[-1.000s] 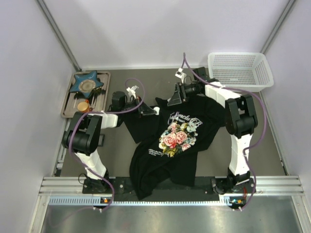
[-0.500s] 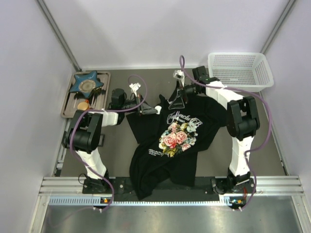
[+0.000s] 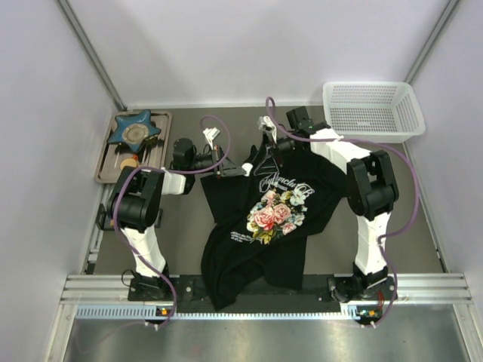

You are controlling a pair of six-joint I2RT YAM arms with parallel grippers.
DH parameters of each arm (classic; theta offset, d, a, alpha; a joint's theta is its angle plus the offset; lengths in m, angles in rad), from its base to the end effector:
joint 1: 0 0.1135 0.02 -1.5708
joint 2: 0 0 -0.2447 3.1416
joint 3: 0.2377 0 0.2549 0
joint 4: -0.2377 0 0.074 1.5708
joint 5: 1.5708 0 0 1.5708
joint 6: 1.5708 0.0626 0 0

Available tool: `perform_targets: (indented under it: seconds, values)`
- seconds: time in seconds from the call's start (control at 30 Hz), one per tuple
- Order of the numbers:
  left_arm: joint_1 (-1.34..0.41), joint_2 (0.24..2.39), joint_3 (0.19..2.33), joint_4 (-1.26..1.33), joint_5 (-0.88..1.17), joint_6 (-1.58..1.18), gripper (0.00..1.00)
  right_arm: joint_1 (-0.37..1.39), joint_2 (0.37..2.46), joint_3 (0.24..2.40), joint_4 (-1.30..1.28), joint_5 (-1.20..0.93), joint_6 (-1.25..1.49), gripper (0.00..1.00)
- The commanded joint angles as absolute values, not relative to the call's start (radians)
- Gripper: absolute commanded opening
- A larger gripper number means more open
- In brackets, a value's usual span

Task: Pin the brooch onto the clothing
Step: Pin the brooch to the clothes.

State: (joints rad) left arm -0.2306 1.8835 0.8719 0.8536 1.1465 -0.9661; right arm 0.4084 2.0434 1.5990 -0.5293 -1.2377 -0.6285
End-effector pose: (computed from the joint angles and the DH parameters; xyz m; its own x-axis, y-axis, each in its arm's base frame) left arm 0.3531 -0.1415 0.1525 -0.8853 -0.1400 -0.4435 0.4256 0.1405 -0.8939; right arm 0.3748 0.2266 0.2009 -0.2509 -0.3180 -0.9143 -0.9457 -0.1210 0.3016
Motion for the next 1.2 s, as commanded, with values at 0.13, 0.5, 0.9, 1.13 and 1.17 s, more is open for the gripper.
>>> perform_targets:
  seconds: [0.13,0.5,0.9,1.13,1.17]
  values:
    - [-0.23,1.905,0.9,1.014,1.189,-1.022,0.0,0.426,2.014,1.634,-0.526,-1.282,-0.698,0.46]
    - [-0.238,1.91,0.908,1.04,1.201,-1.02,0.0,0.44,2.043,1.67,-0.535,-1.289,-0.646,0.38]
    - [-0.256,1.888,0.91,1.031,1.206,-0.966,0.0,0.448,2.068,1.695,-0.543,-1.318,-0.568,0.27]
    - [-0.267,1.841,0.934,0.856,1.19,-0.807,0.0,0.462,2.074,1.703,-0.551,-1.316,-0.534,0.19]
    - [-0.27,1.833,0.939,0.789,1.184,-0.751,0.0,0.463,2.074,1.703,-0.554,-1.316,-0.532,0.18]
